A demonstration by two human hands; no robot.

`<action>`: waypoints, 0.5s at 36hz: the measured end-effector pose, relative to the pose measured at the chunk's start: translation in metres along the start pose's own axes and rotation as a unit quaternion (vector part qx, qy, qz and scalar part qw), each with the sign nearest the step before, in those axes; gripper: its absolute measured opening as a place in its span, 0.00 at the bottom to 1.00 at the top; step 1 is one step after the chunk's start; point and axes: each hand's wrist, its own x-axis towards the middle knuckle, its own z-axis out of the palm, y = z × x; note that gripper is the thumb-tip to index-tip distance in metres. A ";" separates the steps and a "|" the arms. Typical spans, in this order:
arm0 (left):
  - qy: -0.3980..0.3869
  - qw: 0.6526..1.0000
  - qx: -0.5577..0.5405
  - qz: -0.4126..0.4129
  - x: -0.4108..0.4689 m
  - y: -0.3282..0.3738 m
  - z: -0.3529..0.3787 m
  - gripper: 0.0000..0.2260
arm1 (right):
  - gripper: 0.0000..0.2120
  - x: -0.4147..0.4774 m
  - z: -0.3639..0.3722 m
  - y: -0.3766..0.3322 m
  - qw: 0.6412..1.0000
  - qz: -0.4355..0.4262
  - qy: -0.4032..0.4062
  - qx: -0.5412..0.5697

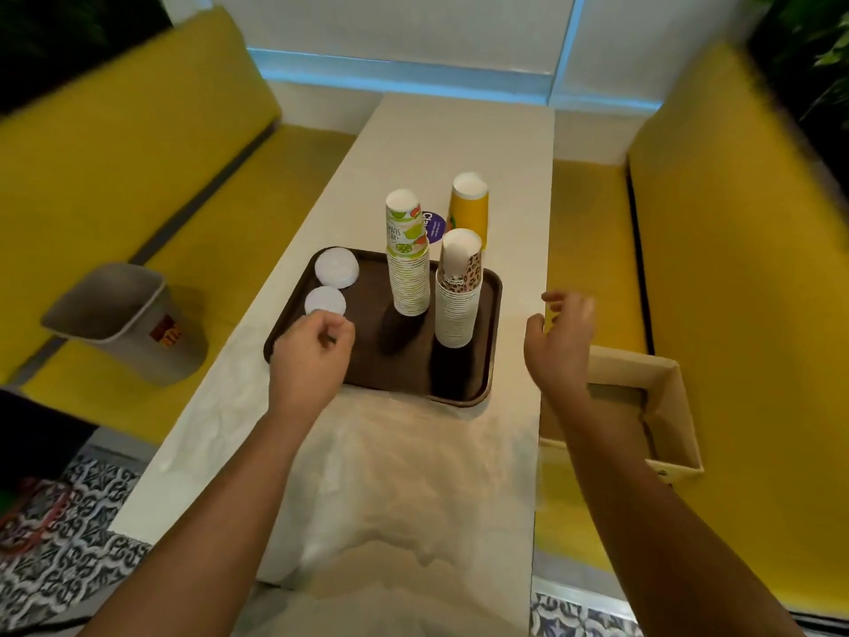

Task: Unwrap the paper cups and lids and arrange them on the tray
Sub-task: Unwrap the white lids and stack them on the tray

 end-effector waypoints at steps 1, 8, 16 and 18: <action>0.010 1.000 -0.012 -0.005 0.007 0.004 -0.001 0.05 | 0.13 0.011 0.002 -0.002 1.000 0.018 -0.005 -0.005; 0.025 0.996 -0.075 0.030 0.062 0.044 -0.009 0.11 | 0.21 0.078 0.033 -0.006 0.993 0.102 -0.066 -0.003; 0.011 0.993 -0.082 0.085 0.121 0.065 0.001 0.13 | 0.29 0.149 0.085 0.004 0.988 0.072 -0.137 -0.024; 0.000 0.992 -0.090 0.088 0.132 0.062 0.007 0.14 | 0.30 0.167 0.100 0.009 0.986 0.059 -0.152 -0.030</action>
